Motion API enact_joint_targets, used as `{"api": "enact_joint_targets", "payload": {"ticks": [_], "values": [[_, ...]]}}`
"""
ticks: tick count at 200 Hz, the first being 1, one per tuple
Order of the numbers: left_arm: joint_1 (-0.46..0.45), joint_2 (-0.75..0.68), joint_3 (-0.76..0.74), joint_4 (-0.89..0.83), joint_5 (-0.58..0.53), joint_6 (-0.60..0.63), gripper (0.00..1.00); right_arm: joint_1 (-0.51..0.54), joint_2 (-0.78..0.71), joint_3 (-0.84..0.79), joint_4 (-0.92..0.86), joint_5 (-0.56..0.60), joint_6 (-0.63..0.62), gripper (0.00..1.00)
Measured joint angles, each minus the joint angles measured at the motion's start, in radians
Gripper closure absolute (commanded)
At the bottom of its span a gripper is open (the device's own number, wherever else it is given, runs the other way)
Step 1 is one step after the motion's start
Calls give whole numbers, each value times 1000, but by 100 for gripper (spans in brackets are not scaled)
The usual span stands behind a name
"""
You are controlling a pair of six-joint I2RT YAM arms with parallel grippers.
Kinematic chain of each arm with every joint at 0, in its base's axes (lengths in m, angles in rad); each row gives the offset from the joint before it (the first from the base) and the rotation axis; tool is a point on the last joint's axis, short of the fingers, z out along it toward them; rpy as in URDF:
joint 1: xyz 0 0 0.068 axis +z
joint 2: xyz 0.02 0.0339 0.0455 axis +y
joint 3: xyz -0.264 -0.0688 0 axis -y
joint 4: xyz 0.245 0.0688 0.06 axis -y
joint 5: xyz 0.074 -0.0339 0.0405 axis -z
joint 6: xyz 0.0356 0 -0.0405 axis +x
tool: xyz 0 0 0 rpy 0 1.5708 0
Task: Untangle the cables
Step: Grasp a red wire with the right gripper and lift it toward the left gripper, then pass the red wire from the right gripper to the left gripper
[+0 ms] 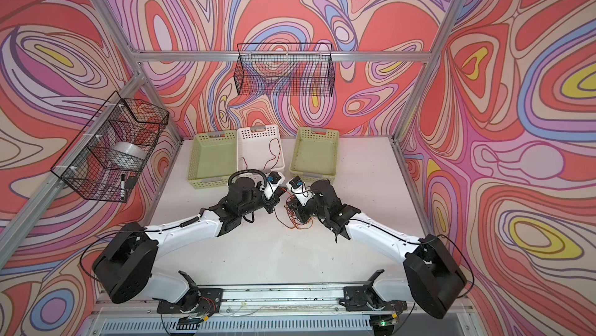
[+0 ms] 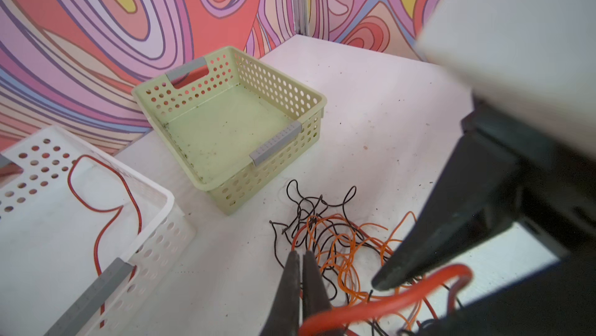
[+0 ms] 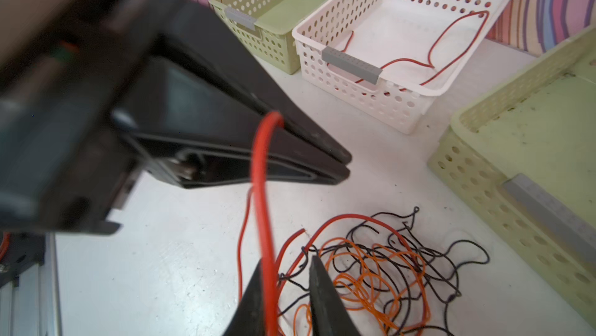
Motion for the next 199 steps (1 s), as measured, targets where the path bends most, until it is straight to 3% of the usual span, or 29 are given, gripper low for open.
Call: {"api": "enact_joint_targets", "payload": {"ticks": [84,199], "values": [[-38,-112,274,-207,4,-39,100,0,142,-97,296,69,303,75],[-37,-91,747,-476,-5,-55,100,0,307,-127,415,104,434,82]]}}
